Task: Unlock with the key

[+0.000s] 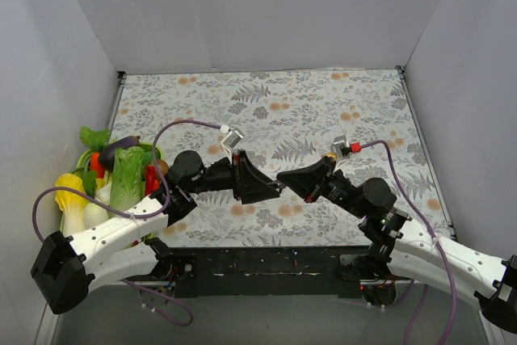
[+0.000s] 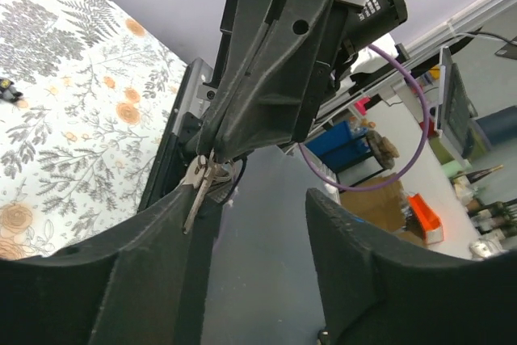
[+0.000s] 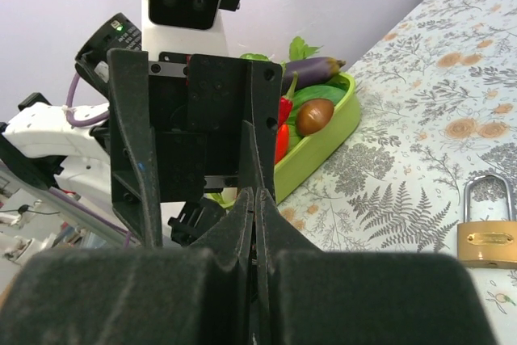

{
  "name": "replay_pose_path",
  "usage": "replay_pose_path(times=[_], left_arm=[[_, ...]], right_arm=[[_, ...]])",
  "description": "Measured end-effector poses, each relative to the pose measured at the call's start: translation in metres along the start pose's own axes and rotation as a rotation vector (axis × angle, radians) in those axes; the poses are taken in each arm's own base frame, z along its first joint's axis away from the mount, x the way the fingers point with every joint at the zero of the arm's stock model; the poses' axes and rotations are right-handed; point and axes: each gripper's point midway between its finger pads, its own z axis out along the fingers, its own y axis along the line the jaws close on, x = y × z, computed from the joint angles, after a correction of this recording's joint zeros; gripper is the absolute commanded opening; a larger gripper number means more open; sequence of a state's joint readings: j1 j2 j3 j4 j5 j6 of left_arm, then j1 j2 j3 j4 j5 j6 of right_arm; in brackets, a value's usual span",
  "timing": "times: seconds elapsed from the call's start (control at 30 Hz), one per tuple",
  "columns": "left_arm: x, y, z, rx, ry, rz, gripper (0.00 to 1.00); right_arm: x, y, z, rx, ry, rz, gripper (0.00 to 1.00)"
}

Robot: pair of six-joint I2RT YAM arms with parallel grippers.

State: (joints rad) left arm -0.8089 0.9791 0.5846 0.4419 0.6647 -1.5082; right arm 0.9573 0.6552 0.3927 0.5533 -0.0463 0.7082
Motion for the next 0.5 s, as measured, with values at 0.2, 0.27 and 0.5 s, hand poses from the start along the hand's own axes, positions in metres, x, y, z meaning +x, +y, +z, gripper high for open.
replay_pose_path(times=[0.2,0.27,0.5], left_arm=[[0.005,-0.002,0.001,0.019,0.031,-0.012,0.32],[0.005,-0.002,0.000,0.021,0.034,-0.012,0.23],[0.006,0.002,-0.001,0.000,0.033,-0.014,0.00]], right_arm=[[-0.001,0.006,0.001,-0.029,-0.001,0.019,0.01],[-0.003,0.008,0.001,-0.036,-0.005,0.024,0.01],[-0.006,0.013,0.002,-0.064,-0.011,0.038,0.01]])
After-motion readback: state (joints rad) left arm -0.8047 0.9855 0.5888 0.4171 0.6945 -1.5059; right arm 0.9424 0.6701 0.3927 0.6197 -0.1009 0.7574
